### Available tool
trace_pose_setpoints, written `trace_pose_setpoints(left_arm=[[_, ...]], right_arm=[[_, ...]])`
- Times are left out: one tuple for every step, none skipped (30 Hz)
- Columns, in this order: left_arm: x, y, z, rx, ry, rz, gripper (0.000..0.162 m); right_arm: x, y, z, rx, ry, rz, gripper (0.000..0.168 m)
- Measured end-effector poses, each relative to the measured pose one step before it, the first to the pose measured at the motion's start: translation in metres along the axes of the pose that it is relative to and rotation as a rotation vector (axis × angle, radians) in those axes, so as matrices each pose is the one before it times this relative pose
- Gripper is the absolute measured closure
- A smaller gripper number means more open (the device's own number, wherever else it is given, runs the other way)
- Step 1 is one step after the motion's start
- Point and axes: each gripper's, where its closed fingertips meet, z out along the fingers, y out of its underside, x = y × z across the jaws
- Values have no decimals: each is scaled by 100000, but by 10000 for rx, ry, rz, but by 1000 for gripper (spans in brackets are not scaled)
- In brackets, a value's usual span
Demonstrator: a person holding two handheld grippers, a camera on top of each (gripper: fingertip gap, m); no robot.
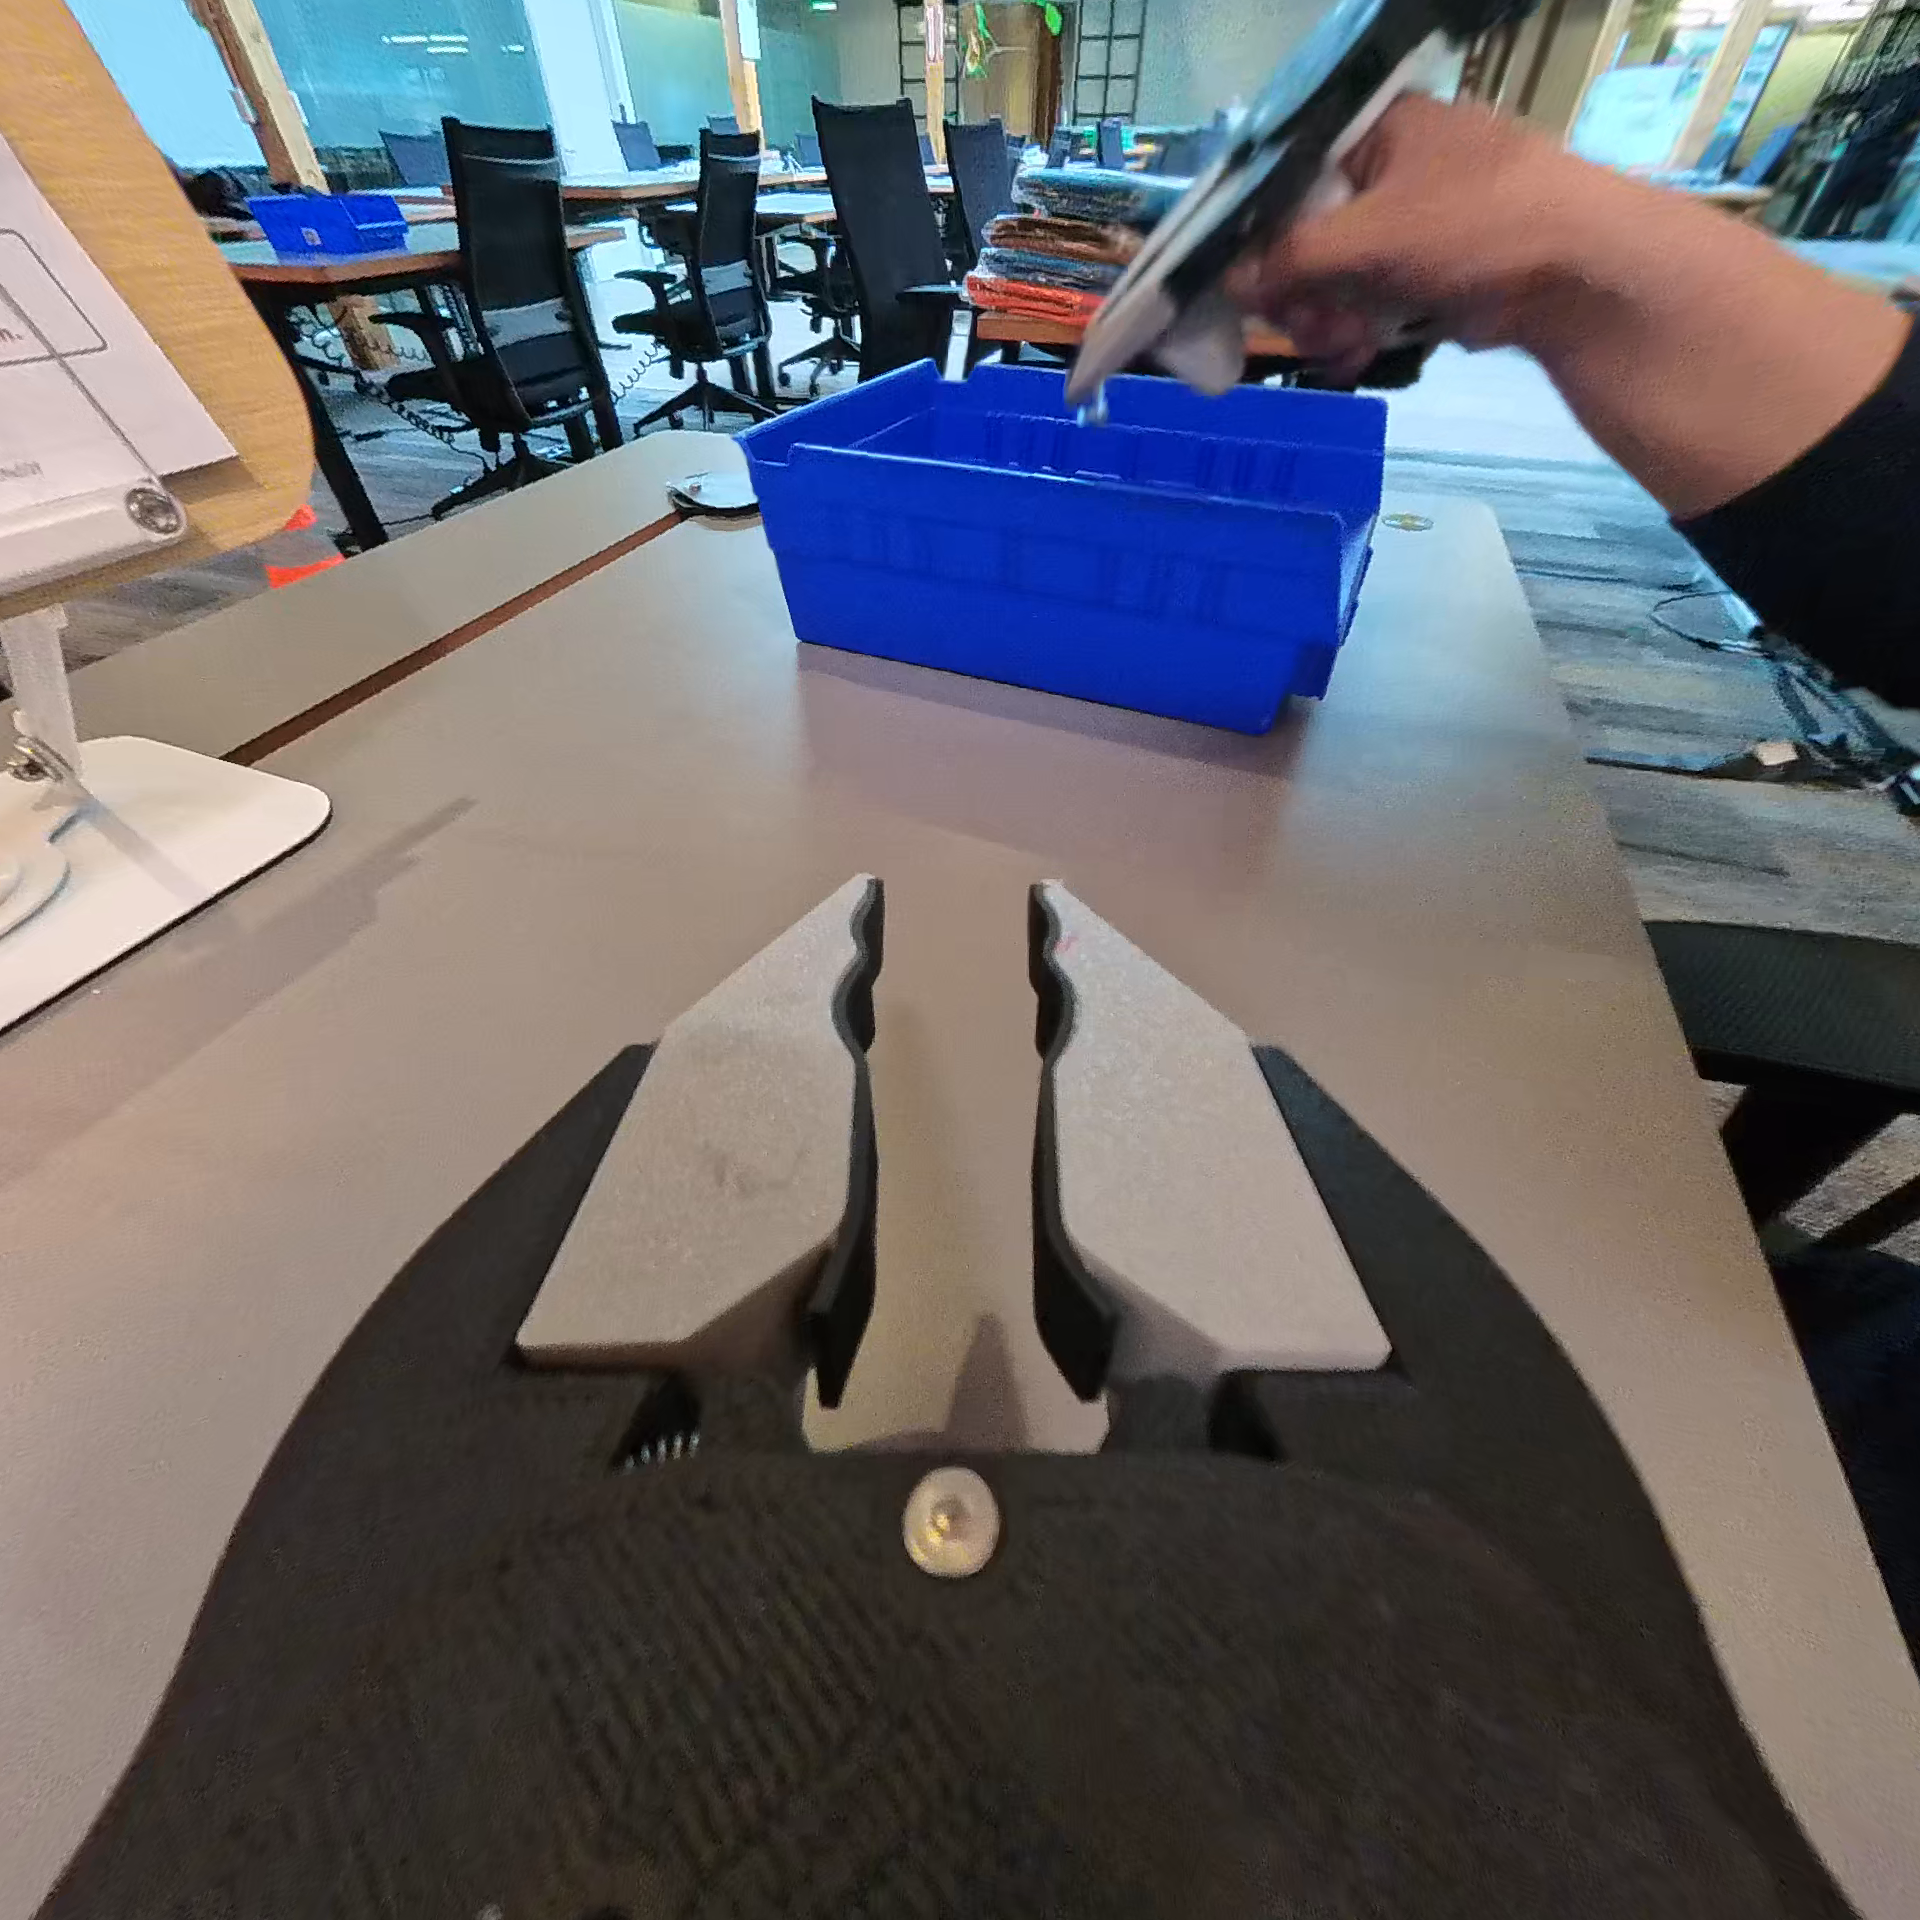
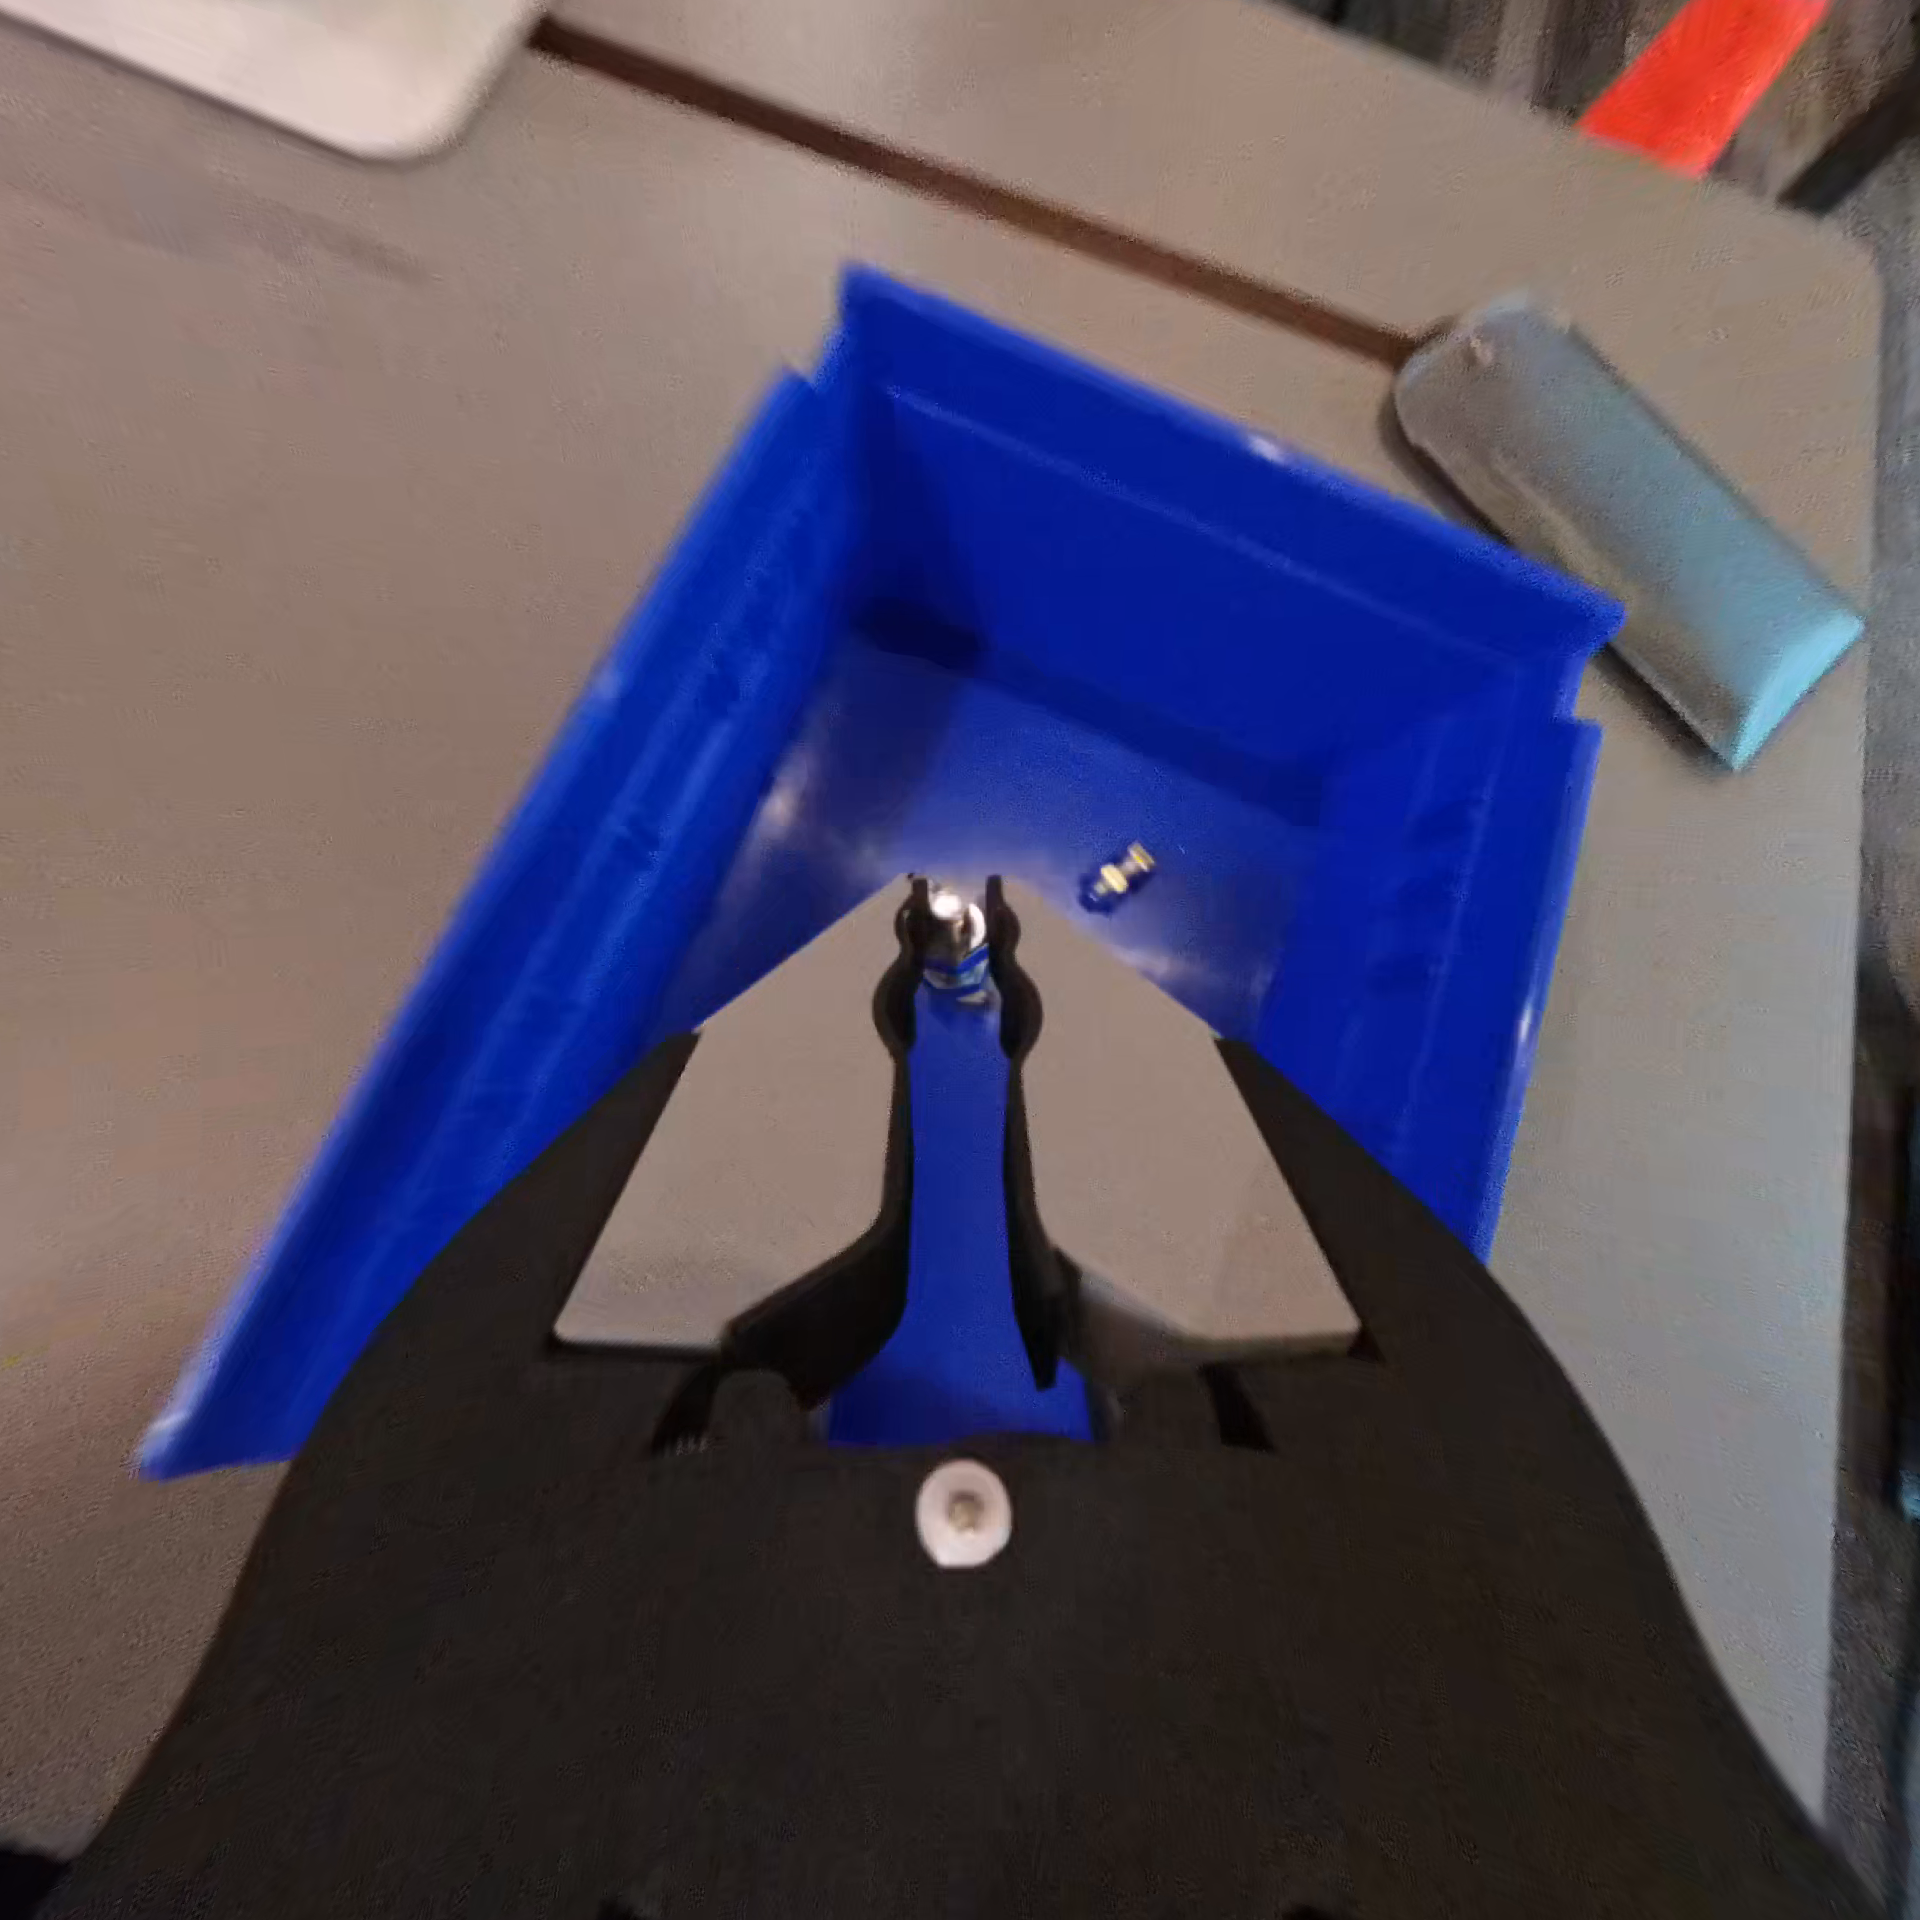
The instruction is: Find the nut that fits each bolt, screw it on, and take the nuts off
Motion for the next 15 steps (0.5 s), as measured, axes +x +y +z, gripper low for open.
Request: trace_pose_setpoints(left_arm=[[-42, 42, 31, -15, -81, 95, 137], [-93, 93, 16, -13, -85, 78, 137], [-116, 190, 27, -76, -75, 37, 137], [-127, 238, 15, -96, -73, 17, 137], [-81, 163, -2, -49, -51, 16, 137], [-66, 122, -31, -18, -50, -10, 137], [-19, 84, -25, -12, -20, -34, 137], [6, 56, -8, -10, 3, -13, 137], [-74, 58, 17, -24, -25, 11, 137], [-106, 68, 44, -29, -34, 8, 137], [-60, 106, 80, -49, 13, -25, 137], [2, 131, 81, -54, 44, -52, 137], [18, 134, 89, -68, 38, -61, 136], [76, 84, 71, -60, 45, -30, 135], [102, 56, 43, -49, 20, 28, 134]], right_arm=[[1253, 1926, 1791, -712, 411, 43, 159], [812, 1460, 1785, -585, 272, -73, 160], [570, 704, 1346, -244, 209, -34, 160], [550, 358, 703, -105, 151, 98, 158], [592, -71, 190, -5, 180, 152, 152], [476, -656, -561, 245, 166, 158, 147], [2, -1361, -1251, 623, -4, 98, 147], [-539, -1880, -1682, 878, -190, 47, 149], [-1112, -2114, -1796, 937, -364, 54, 150], [-1860, -2225, -1650, 947, -625, 88, 150], [-2756, -2156, -1310, 894, -955, 69, 149], [-3358, -1762, -749, 673, -1133, 11, 146], [-3587, -1121, -74, 356, -1138, -34, 142], [-3578, -514, 604, 118, -1101, -113, 136], [-3288, 31, 1198, -30, -974, -190, 132]])
